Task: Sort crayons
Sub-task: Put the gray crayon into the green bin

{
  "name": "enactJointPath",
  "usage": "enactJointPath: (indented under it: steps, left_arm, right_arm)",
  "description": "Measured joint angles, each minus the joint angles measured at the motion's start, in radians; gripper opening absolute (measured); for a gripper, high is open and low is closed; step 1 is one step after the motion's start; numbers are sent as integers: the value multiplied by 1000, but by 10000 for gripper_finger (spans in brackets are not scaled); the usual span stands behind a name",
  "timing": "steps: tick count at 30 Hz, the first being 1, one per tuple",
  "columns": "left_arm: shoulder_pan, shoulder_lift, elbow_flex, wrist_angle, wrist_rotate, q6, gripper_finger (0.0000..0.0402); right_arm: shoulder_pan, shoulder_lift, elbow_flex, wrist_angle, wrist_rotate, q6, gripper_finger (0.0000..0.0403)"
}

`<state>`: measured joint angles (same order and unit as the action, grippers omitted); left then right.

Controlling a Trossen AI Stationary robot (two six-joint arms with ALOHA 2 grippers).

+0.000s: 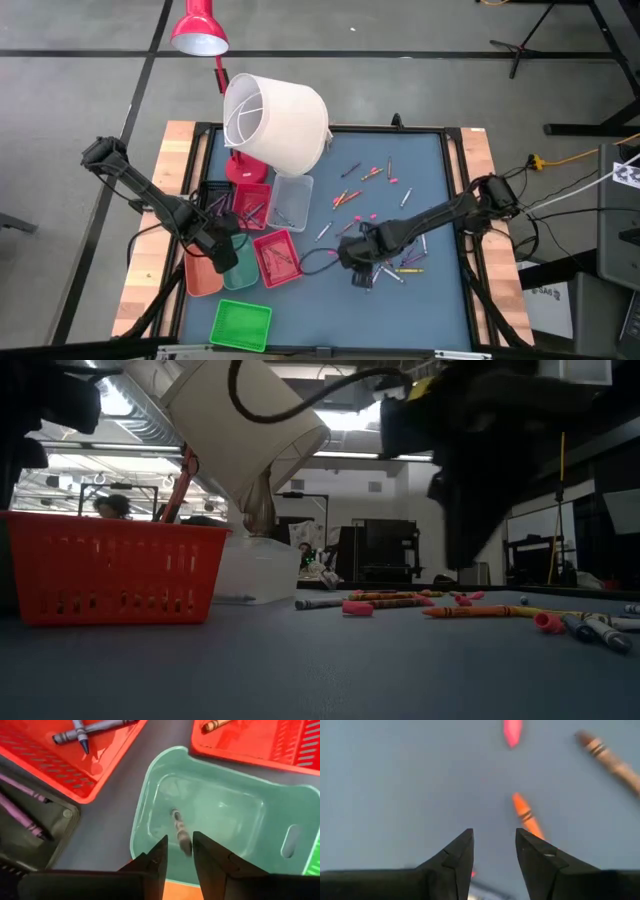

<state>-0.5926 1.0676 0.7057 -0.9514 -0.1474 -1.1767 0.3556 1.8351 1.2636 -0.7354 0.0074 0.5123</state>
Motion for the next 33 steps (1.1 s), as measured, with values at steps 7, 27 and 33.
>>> enactJointPath:
  steps: [7, 27, 33]
  left_arm:
    - [0, 0, -17, 53, -17, 0, 80]
    - [0, 0, -17, 101, -84, 1, 80]
    - [0, 0, -17, 101, -84, 1, 80]
  right_arm:
    - [103, 0, 0, -72, 10, 103, 145]
    - [221, -3, -155, -189, 87, 330, 145]
    - [221, -4, -166, -181, 90, 329, 145]
